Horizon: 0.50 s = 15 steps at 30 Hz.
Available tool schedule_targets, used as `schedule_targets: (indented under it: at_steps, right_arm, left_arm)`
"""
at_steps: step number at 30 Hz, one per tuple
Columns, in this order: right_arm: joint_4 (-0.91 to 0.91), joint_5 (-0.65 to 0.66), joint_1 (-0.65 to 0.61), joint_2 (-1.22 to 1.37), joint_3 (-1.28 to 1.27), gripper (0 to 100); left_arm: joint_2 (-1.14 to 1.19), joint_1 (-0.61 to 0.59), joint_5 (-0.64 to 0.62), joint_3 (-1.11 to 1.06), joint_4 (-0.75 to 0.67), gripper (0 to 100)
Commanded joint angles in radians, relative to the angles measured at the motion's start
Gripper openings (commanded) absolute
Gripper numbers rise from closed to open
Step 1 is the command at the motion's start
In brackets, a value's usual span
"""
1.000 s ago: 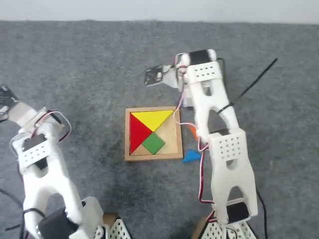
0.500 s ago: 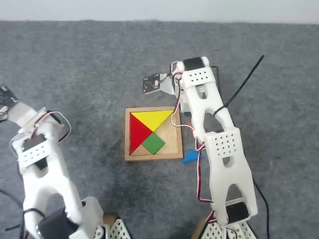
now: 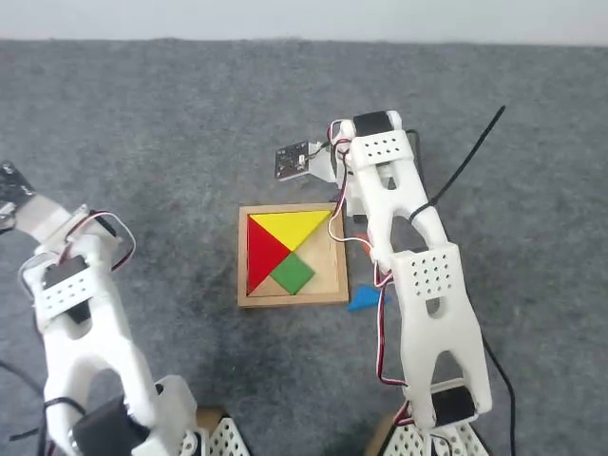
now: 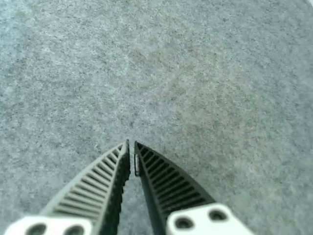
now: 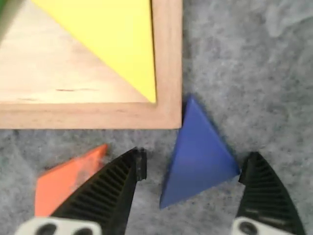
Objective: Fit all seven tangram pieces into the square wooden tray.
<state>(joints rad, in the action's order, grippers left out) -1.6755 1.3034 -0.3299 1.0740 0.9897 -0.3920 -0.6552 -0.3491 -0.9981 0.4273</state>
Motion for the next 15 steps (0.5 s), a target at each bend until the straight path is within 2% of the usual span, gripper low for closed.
schedule_targets:
  at_steps: [1,5,15]
  right_arm:
    - [0.010,-0.009,0.033,-0.005,0.000,19.9]
    - [0.010,-0.011,0.033,-0.010,0.002,12.8]
    - [-0.002,-0.123,0.031,-0.001,0.129,12.3]
  left_arm:
    - [-0.043,0.009,-0.003,0.039,-0.021,1]
    - [-0.043,0.009,-0.003,0.039,-0.021,1]
    - [-0.041,0.009,-0.003,0.039,-0.021,1]
